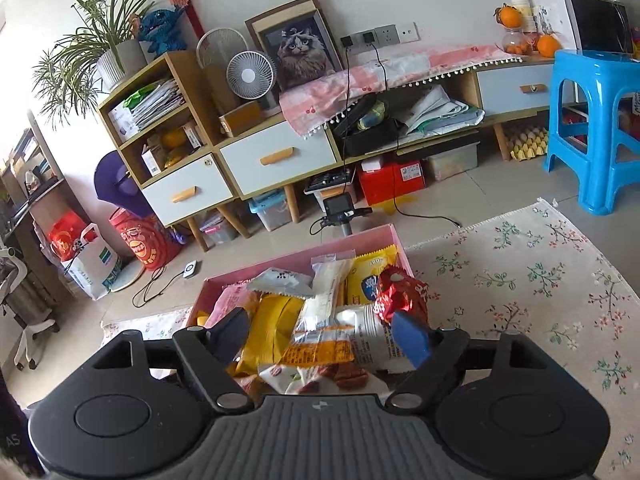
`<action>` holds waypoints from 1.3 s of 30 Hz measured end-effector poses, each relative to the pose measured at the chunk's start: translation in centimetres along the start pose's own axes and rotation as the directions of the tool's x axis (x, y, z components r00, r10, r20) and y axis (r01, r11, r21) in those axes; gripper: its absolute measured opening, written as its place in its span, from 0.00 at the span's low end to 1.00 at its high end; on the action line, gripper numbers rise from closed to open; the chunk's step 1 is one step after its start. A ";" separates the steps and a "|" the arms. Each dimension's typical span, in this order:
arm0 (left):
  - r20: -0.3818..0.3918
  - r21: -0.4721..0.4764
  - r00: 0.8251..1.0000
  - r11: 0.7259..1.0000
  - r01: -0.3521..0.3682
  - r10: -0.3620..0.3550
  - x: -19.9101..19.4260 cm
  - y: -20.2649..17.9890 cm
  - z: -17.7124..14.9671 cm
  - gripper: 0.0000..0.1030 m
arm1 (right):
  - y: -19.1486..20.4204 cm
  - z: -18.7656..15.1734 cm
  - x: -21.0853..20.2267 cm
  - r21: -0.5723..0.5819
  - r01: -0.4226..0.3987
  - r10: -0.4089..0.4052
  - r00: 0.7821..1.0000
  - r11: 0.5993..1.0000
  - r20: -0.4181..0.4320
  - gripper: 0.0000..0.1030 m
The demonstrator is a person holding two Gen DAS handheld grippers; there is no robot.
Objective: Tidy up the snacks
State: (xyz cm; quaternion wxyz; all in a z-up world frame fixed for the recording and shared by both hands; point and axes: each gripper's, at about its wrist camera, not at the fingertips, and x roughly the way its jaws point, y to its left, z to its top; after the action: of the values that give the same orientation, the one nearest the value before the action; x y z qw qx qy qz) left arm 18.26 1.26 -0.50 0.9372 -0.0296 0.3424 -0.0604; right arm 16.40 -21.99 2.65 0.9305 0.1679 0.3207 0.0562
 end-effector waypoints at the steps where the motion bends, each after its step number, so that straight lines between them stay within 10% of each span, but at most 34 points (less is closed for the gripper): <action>1: -0.007 -0.007 1.000 1.000 0.005 -0.005 -0.5 0.2 -0.1 0.76 | 0.0 -0.1 -0.2 0.001 0.003 -0.003 1.000 1.000 -0.005 0.70; 21: -0.132 -0.033 0.989 0.997 -0.066 0.061 -9.7 1.1 -2.0 0.91 | 3.5 -2.6 -6.1 -0.162 0.184 -0.200 0.976 0.969 -0.089 0.90; 39: -0.183 -0.029 0.975 0.991 -0.133 0.126 -11.1 1.2 -2.7 1.00 | 5.2 -4.8 -6.0 -0.242 0.166 -0.214 0.959 0.956 -0.185 0.90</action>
State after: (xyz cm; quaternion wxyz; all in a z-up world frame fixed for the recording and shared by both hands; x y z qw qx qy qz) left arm 8.17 3.85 4.42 0.9033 -0.0207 0.4284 0.0054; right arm 8.74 -17.03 4.39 0.9056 0.0232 0.4230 0.0191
